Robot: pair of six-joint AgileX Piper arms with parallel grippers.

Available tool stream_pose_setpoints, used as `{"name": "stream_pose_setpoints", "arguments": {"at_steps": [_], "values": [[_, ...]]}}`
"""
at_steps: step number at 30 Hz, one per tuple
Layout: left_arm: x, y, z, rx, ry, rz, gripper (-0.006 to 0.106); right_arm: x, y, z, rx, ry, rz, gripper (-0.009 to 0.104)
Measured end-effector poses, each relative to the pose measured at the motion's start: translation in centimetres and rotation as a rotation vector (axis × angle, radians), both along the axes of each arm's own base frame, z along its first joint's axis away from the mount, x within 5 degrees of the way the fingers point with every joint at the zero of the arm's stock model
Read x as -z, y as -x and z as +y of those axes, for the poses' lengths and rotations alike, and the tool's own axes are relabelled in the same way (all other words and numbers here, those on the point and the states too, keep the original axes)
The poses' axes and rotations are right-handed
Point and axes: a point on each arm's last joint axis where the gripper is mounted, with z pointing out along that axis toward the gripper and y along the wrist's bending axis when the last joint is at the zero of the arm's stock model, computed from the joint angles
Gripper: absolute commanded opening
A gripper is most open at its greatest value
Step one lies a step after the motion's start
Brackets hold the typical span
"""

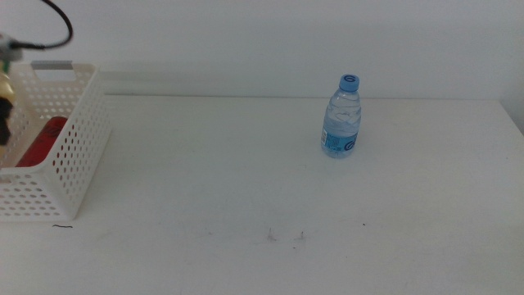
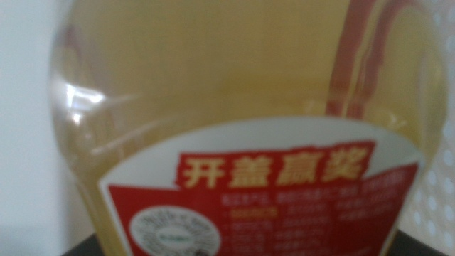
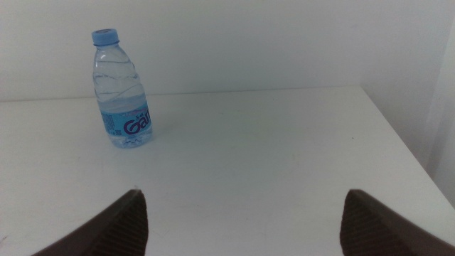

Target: Use arms to grab the bottles and put them into the dustbin to the left of the table.

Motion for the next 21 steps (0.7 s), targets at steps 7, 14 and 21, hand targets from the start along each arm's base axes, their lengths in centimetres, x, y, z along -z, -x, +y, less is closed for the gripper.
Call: {"name": "stream_pose_setpoints", "arguments": {"at_steps": [7,14,21], "values": [[3.2,-1.6,0.4,0.008,0.018,0.021,0.04,0.0,0.0,0.0,0.0,0.0,0.0,0.092],[1.8,-2.0,-0.1,0.029,0.006,-0.07,0.094,0.0,0.0,0.0,0.0,0.0,0.0,0.092],[-7.0,0.8,-4.4,0.059,-0.017,-0.305,0.094,0.0,0.0,0.0,0.0,0.0,0.0,0.092]]}}
